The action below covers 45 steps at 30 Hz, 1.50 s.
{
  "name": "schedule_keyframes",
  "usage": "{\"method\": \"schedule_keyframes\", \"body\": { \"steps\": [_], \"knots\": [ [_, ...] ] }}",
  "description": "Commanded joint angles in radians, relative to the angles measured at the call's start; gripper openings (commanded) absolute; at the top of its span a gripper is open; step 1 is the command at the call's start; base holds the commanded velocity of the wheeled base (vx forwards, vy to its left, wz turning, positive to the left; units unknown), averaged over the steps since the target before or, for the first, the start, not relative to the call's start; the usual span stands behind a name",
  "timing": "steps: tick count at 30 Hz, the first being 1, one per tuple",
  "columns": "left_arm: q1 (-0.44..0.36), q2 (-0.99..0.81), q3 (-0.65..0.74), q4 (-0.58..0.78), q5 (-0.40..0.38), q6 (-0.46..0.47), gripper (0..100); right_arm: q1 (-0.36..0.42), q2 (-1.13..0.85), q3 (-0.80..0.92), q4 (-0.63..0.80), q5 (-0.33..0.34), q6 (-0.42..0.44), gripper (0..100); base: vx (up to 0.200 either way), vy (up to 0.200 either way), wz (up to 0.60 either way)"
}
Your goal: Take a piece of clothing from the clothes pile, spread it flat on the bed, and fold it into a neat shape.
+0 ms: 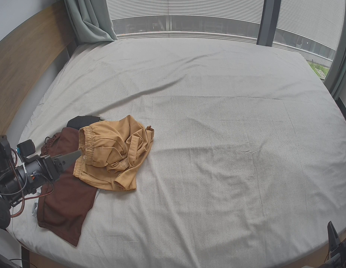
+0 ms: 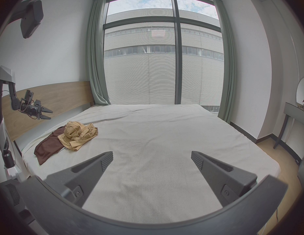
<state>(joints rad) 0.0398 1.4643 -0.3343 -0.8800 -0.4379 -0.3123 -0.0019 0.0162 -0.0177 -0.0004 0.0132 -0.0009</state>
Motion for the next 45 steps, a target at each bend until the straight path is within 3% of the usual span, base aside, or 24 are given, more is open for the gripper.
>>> {"method": "schedule_keyframes", "body": {
  "steps": [1, 10, 29, 45],
  "knots": [
    [0.02, 0.105, -0.003, -0.059, -0.002, 0.001, 100, -0.001, -0.009, 0.018, -0.001, 0.001, -0.001, 100, 0.0, 0.0, 0.0],
    [0.083, 0.281, -0.025, -0.254, -0.099, -0.002, 100, 0.0, -0.009, 0.018, -0.001, 0.001, -0.001, 100, 0.0, 0.0, 0.0],
    [0.123, 0.467, -0.141, -0.335, -0.219, -0.001, 100, -0.001, -0.009, 0.018, -0.001, 0.001, 0.001, 100, 0.0, 0.0, 0.0],
    [0.118, 0.594, -0.273, -0.347, -0.225, -0.002, 100, -0.001, -0.009, 0.018, -0.001, 0.001, -0.001, 100, 0.0, 0.0, 0.0]
  ]
}}
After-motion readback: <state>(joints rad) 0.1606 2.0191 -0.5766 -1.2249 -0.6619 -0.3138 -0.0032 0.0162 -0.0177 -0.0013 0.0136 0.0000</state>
